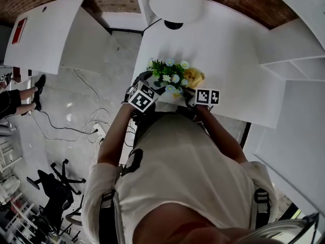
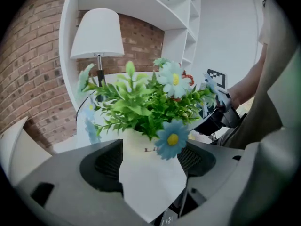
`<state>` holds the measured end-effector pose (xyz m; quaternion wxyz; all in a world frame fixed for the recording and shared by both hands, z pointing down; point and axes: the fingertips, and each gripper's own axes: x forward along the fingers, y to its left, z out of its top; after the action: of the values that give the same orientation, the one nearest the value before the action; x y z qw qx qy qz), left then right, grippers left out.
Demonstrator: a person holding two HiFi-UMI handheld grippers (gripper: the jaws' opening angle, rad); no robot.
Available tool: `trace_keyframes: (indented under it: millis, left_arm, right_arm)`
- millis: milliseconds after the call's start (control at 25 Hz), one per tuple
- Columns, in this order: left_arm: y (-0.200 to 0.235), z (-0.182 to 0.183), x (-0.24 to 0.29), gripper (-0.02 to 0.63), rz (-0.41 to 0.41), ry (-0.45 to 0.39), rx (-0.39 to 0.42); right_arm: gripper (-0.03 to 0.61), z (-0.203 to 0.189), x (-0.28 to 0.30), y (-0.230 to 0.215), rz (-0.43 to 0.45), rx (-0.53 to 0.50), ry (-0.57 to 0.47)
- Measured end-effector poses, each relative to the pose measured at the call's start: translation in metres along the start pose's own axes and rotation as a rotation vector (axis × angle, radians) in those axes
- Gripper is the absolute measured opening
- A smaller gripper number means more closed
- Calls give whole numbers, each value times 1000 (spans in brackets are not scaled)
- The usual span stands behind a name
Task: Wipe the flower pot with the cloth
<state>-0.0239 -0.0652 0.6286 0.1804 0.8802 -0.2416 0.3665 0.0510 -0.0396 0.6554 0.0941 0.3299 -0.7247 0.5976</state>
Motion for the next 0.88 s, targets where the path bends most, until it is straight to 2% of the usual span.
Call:
trace_keyframes:
  millis: [160, 280, 400, 560, 680, 880]
  left_arm:
    - [5, 12, 4, 354, -44, 2, 60]
    - [4, 16, 10, 354, -37, 6, 89]
    - [6, 17, 11, 354, 19, -27, 31]
    - [4, 10, 9, 354, 145, -35, -32]
    - [-1, 4, 6, 354, 202, -28, -44]
    - [-6, -6, 4, 354, 197, 11, -17]
  right_arm:
    - [57, 9, -11, 11, 21, 10, -11]
    - [57, 23, -15, 27, 51, -6, -27]
    - [57, 35, -18, 41, 75, -33, -57]
    - [57, 33, -13, 42, 92, -36, -73]
    - [57, 16, -4, 29, 67, -27, -23]
    - [57, -12, 14, 12, 27, -56, 97]
